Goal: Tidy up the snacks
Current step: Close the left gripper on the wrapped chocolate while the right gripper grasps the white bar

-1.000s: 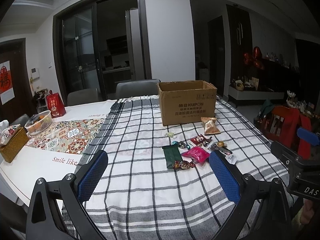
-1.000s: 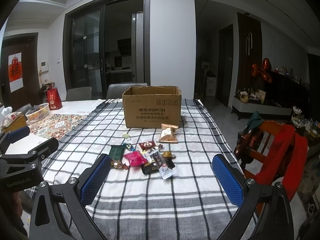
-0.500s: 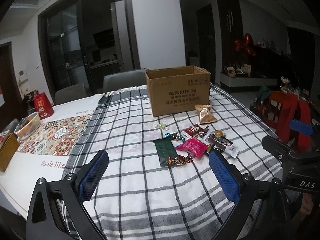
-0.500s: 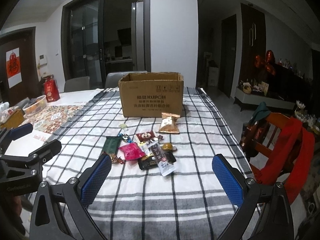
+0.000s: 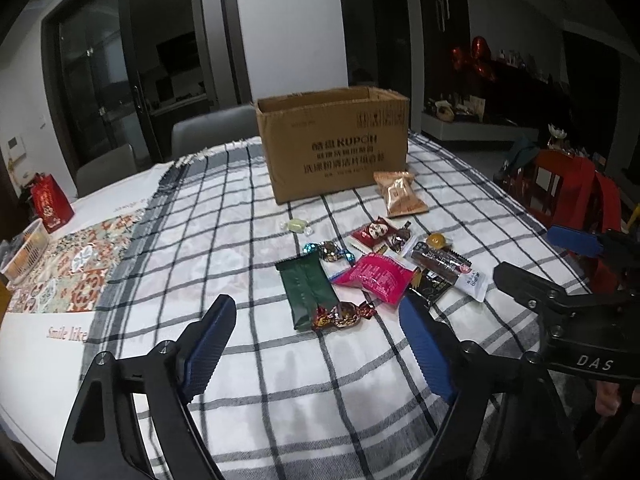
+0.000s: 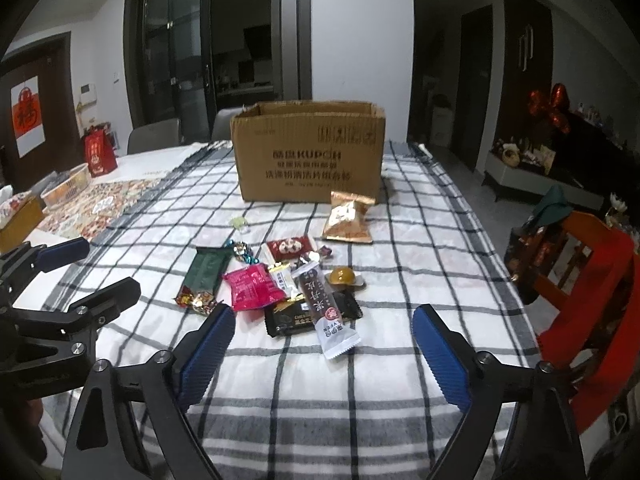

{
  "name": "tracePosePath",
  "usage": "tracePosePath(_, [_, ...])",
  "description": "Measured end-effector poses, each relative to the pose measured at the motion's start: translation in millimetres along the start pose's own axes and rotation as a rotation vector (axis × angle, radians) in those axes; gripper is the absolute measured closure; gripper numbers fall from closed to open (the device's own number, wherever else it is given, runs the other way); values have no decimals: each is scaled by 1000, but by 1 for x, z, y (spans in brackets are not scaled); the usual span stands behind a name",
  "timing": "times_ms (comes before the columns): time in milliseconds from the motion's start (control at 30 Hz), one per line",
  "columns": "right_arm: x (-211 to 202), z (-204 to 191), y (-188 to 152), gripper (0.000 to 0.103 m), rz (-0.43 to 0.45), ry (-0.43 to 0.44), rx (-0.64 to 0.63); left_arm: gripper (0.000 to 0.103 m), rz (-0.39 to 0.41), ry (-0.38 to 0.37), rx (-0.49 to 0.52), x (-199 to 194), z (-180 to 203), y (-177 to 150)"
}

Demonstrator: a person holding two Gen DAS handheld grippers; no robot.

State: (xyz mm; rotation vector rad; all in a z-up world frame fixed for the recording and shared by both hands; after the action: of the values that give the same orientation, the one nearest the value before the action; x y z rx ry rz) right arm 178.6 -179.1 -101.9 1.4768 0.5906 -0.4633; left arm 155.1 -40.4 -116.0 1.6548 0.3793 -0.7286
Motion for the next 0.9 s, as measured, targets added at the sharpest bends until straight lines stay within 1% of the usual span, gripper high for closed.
tracePosePath(167, [26,-1,-4,20,-42,6,-23,23,-50,-29,-13,25,1,-5])
tracePosePath(200, [30,-1,-3,22,-50,8,-22,23,-60,-34,-18,30,1,-7])
tracePosePath(267, [37,-1,-5,24,-69,15,-19,26,-81,-43,-26,40,0,-9])
tracePosePath(500, [64,-2,-11,31,-120,20,-32,28,-135,-68,-52,69,-1,-17])
tracePosePath(767, [86,0,-14,37,-157,26,-23,35,-172,-87,-52,88,1,-23])
tracePosePath(900, [92,3,-15,40,-164,20,-19,35,-174,-86,-43,95,4,-23])
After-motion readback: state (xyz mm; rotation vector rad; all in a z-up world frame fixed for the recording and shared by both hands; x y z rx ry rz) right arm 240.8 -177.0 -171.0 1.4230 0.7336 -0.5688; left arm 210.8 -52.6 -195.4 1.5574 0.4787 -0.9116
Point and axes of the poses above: each gripper's, at about its wrist camera, not at the fingertips, and x roughly the way its jaws point, z to its right, y to its top, the point moved 7 cm from there along x, roughly the way its jaws point, and after that the axes turned 1 degree about -y, right-handed, at the moved point
